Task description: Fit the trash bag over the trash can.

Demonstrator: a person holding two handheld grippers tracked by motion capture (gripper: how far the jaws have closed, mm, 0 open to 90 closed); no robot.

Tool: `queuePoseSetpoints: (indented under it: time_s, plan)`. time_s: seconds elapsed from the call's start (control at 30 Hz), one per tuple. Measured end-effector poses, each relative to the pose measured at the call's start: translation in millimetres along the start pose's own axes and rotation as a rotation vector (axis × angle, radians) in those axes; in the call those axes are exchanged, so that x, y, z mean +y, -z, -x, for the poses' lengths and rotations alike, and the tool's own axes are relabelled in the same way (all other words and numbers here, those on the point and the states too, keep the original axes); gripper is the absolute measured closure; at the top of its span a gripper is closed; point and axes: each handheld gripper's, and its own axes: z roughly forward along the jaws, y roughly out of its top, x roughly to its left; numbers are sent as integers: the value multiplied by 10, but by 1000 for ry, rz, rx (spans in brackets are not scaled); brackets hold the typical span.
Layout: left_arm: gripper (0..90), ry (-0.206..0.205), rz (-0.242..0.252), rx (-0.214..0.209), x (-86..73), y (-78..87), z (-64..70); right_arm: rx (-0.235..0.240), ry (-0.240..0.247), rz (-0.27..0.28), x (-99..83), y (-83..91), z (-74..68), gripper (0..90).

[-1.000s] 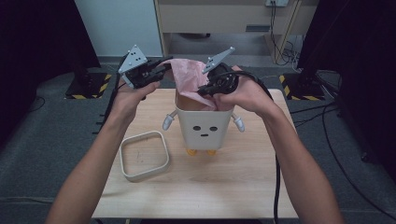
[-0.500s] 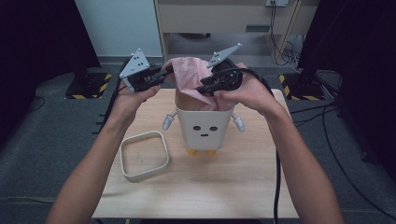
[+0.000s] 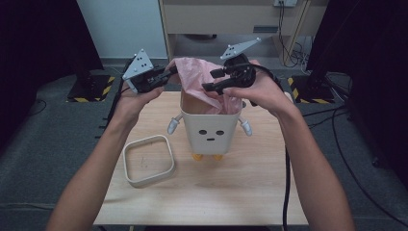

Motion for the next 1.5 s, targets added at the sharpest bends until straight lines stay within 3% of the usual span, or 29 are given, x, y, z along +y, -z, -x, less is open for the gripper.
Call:
queuePoseSetpoints:
  time_s: [0.27,0.33,0.5,0.53,0.57,0.6,0.73,0.8,0.9,1.07,1.17,1.23,1.33,1.5]
  plan:
    - [889,0,4,-12,59,-24,24,16,-8,13,156,-150,47,369]
    - [889,-4,5,-20,72,-32,38,21,-12,-5,191,-237,49,435]
    - [889,-7,1,-38,67,-58,88,28,10,-17,192,-327,44,747]
    - [888,-7,1,-38,67,-58,88,28,10,-17,192,-327,44,747]
    - [889,-10,0,-39,66,-61,93,22,13,-23,190,-350,42,844]
    - [888,-11,-1,-40,64,-65,97,22,15,-22,189,-355,36,883]
    - [877,-5,-3,-21,58,-32,95,9,20,-21,188,-340,21,900]
    - [827,-4,-6,-10,55,-18,90,6,21,-17,187,-327,21,900]
    - [690,26,-15,41,19,37,64,-12,8,9,178,-251,37,900]
    - [562,57,-35,63,-35,56,45,-19,1,32,151,-159,70,900]
    - [599,56,-42,66,-70,50,35,-24,4,45,132,-102,40,900]
    - [704,42,-38,47,-69,42,46,-20,13,50,110,-74,7,900]
    - [794,35,-33,43,-60,36,48,-16,23,48,85,-48,-31,900]
    - [847,37,-14,47,-31,59,30,-11,72,-33,-43,-29,-154,900]
